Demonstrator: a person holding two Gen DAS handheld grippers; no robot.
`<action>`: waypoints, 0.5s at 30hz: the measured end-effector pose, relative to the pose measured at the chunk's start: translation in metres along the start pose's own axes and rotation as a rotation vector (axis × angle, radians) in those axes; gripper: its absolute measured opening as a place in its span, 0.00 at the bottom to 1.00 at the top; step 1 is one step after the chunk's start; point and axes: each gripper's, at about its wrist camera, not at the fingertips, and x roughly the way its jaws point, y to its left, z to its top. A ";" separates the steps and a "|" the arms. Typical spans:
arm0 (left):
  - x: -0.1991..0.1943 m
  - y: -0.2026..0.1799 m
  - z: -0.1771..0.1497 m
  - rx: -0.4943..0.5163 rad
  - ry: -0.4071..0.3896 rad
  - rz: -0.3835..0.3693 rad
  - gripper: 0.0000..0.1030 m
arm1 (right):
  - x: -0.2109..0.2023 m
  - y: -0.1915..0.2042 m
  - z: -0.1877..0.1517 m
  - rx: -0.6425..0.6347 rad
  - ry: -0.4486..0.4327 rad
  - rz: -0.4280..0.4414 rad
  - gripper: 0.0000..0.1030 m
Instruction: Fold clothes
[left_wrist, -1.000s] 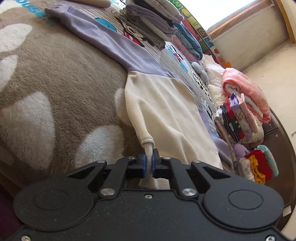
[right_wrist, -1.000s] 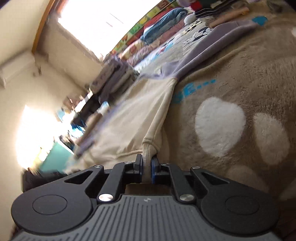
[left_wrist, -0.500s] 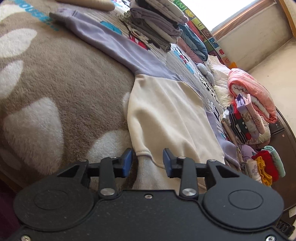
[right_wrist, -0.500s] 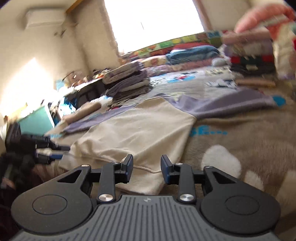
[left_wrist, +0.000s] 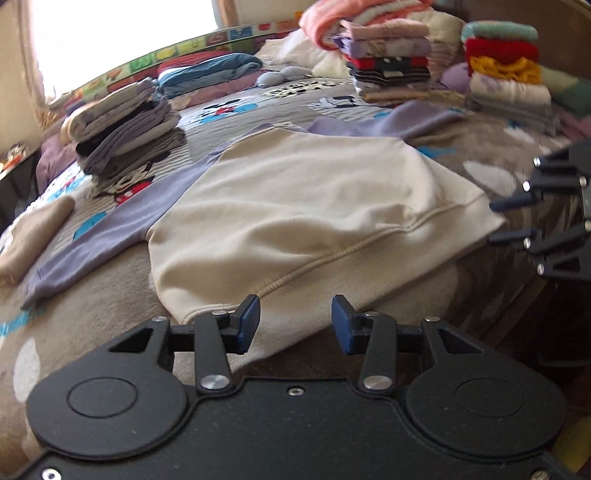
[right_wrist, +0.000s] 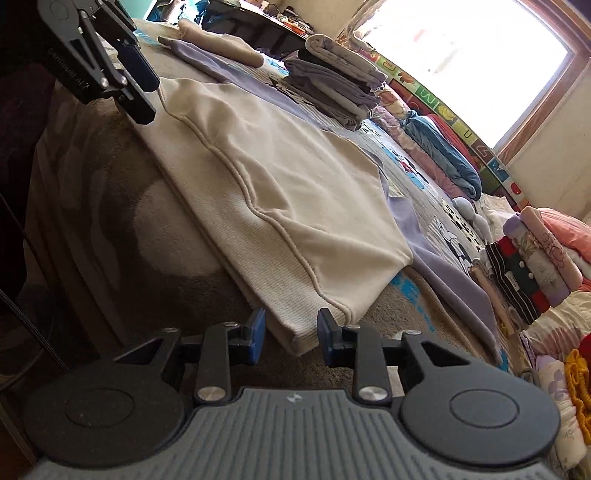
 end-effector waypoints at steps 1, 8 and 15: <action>0.002 -0.004 -0.001 0.038 0.001 0.015 0.41 | 0.000 0.001 0.001 -0.008 -0.007 -0.006 0.30; 0.011 -0.013 -0.003 0.103 0.017 0.047 0.43 | 0.011 0.007 0.003 -0.072 -0.025 -0.003 0.18; 0.011 -0.008 -0.002 0.063 0.015 0.059 0.45 | -0.003 -0.020 -0.007 0.138 -0.064 0.125 0.03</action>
